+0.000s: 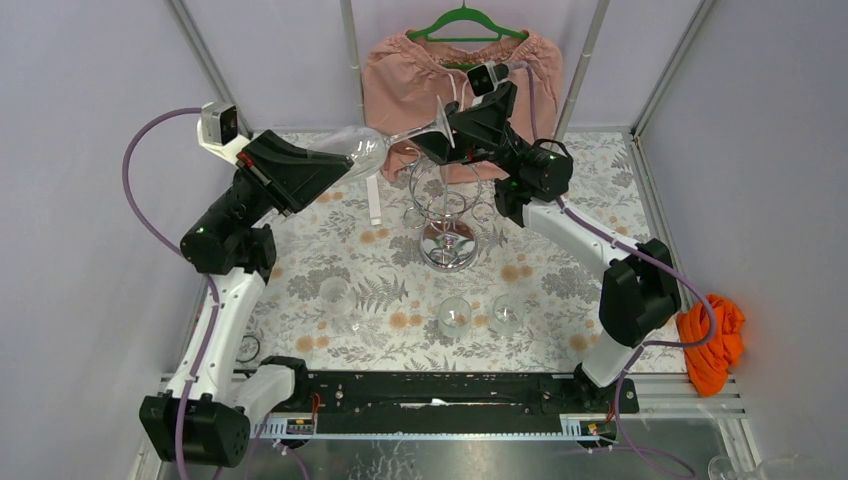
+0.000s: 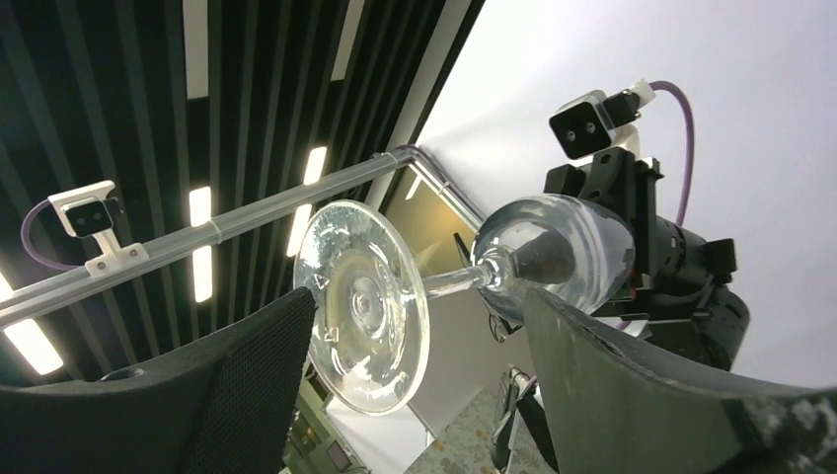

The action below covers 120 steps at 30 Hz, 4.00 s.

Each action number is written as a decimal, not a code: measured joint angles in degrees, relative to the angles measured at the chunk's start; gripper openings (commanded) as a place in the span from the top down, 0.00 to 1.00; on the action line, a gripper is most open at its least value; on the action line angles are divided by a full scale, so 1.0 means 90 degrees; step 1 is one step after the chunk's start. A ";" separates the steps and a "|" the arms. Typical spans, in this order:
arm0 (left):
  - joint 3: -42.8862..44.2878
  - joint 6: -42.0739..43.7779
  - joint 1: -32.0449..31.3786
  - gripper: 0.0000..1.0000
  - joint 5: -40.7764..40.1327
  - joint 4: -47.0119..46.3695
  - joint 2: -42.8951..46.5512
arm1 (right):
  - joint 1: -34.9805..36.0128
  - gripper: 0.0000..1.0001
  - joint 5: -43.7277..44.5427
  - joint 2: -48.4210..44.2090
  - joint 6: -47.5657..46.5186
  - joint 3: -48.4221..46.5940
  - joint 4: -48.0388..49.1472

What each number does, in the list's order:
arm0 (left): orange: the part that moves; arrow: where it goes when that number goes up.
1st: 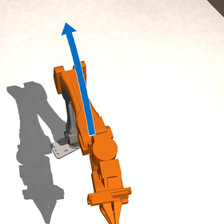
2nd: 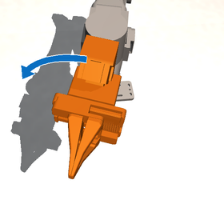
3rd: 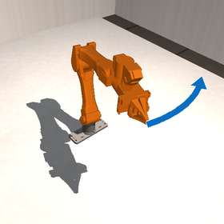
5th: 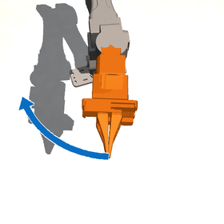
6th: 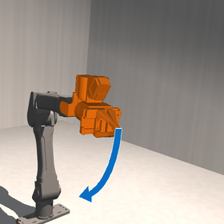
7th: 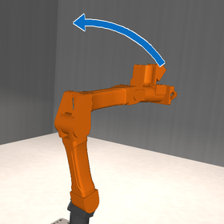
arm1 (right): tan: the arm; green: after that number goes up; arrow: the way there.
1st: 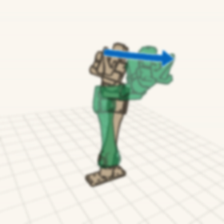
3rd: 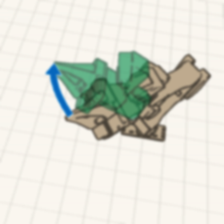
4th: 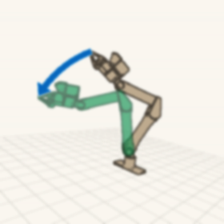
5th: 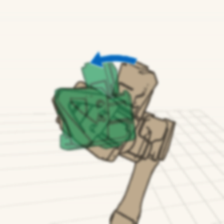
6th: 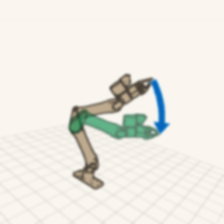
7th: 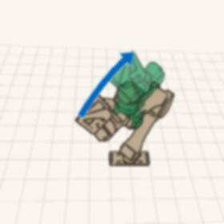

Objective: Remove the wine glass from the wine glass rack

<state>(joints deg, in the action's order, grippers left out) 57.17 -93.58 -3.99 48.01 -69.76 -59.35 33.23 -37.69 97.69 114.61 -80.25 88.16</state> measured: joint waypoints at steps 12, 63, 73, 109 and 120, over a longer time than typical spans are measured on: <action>0.0804 0.1753 -0.0010 1.00 -0.0379 0.3048 0.1015 | 0.0024 0.01 -0.0010 -0.0036 -0.0080 0.0396 -0.0034; 0.6596 0.8060 -0.0233 1.00 -0.2720 1.4904 -0.1115 | -0.0452 0.00 0.1906 -0.3738 -0.7970 0.0330 -1.1392; 0.8182 0.8075 -0.1180 1.00 -0.3876 1.4921 -0.3208 | -0.0452 0.00 0.1906 -0.3689 -0.8102 0.0316 -1.1468; 0.6052 0.8323 -0.4515 1.00 -0.4279 1.5557 -0.1729 | -0.0653 0.00 0.1554 -0.3194 -0.8323 0.0209 -1.1579; 0.4692 0.8218 -0.4685 1.00 -0.4835 1.5815 -0.1035 | -0.0661 0.00 0.1554 -0.3194 -0.8325 0.0209 -1.1579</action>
<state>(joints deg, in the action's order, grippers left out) 99.39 -19.62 -46.15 4.49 72.58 -68.66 27.29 -23.70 68.95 39.68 -78.37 -16.05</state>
